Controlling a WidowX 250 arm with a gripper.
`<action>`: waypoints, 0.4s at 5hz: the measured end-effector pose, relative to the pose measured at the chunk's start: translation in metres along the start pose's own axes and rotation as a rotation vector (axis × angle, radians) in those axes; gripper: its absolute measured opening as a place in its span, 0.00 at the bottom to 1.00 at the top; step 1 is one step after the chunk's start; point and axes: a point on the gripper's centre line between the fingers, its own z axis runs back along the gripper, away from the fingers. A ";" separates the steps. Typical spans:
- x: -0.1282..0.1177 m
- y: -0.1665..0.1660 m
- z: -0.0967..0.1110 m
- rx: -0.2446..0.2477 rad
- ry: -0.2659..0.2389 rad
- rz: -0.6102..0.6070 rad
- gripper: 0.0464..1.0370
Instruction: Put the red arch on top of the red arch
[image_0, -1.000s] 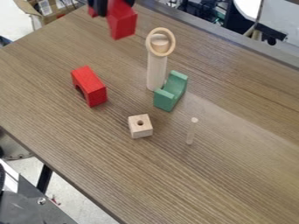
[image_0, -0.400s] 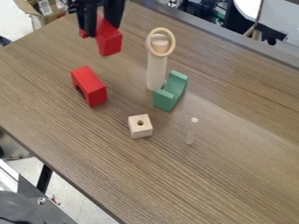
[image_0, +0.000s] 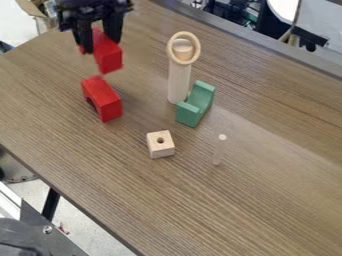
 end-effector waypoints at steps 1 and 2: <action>0.000 0.004 -0.012 -0.007 0.048 -0.004 0.52; -0.004 0.005 -0.018 -0.021 0.076 -0.003 0.52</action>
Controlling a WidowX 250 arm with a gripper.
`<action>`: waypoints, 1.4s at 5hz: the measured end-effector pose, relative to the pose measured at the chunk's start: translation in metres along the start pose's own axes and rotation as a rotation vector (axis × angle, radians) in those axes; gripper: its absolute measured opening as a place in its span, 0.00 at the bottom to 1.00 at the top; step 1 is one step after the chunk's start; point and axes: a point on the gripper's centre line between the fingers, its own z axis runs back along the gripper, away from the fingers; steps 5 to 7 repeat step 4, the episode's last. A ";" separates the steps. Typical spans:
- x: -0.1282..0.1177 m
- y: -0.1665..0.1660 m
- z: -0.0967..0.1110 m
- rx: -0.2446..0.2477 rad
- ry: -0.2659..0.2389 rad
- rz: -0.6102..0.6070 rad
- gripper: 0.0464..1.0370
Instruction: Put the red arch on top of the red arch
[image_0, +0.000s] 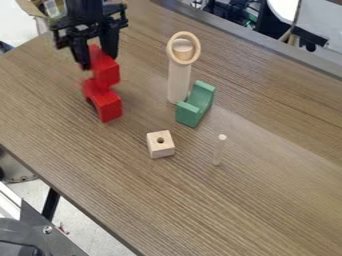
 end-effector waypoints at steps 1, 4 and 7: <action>-0.001 0.000 0.000 -0.001 0.003 -0.014 0.52; -0.002 0.006 -0.001 0.036 0.007 -0.010 0.52; -0.002 0.006 -0.001 0.036 0.007 -0.010 0.52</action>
